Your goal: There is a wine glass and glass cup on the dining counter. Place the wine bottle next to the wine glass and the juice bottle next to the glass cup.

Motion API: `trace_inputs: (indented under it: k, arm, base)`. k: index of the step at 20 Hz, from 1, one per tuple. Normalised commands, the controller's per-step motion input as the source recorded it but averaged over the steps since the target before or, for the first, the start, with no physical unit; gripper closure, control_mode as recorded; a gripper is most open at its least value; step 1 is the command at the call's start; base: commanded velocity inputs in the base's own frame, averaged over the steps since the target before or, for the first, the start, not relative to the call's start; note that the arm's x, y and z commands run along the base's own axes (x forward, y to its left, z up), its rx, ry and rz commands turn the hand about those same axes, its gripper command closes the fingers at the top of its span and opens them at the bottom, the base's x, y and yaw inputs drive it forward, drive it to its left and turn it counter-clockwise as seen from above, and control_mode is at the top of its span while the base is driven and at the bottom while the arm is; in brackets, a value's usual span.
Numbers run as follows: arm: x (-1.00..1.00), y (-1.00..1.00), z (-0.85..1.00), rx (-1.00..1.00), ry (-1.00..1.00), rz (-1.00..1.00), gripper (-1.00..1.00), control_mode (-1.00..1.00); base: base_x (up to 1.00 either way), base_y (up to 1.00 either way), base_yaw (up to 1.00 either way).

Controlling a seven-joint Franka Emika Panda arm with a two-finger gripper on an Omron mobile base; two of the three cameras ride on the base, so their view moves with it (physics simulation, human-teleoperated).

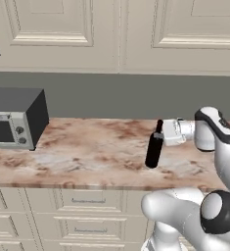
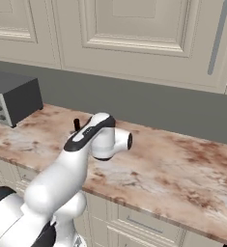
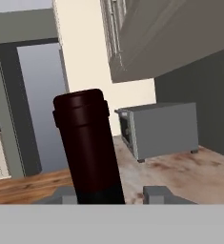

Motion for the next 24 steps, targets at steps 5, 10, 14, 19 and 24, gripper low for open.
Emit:
trace_inputs:
  k: [5, 10, 14, 19, 24]
  arm:
    - [-0.46, 0.18, 0.42, 0.0, 0.0, 0.0, 1.0, -1.0]
    - [-0.29, 0.08, 0.03, -0.03, -0.02, 0.0, 1.0, -1.0]
    - [0.0, 0.0, 0.0, 0.0, 0.0, 0.0, 1.0, -1.0]
    - [0.0, 0.0, 0.0, 0.0, 0.0, 0.0, 1.0, -1.0]
    - [0.0, 0.0, 0.0, 0.0, 0.0, 0.0, 1.0, 1.0]
  base:
    - [0.0, 0.0, 0.0]
    - [0.0, 0.0, 0.0]
    - [0.0, 0.0, 0.0]
    - [0.0, 0.0, 0.0]
    - [-0.03, 0.0, 0.0]
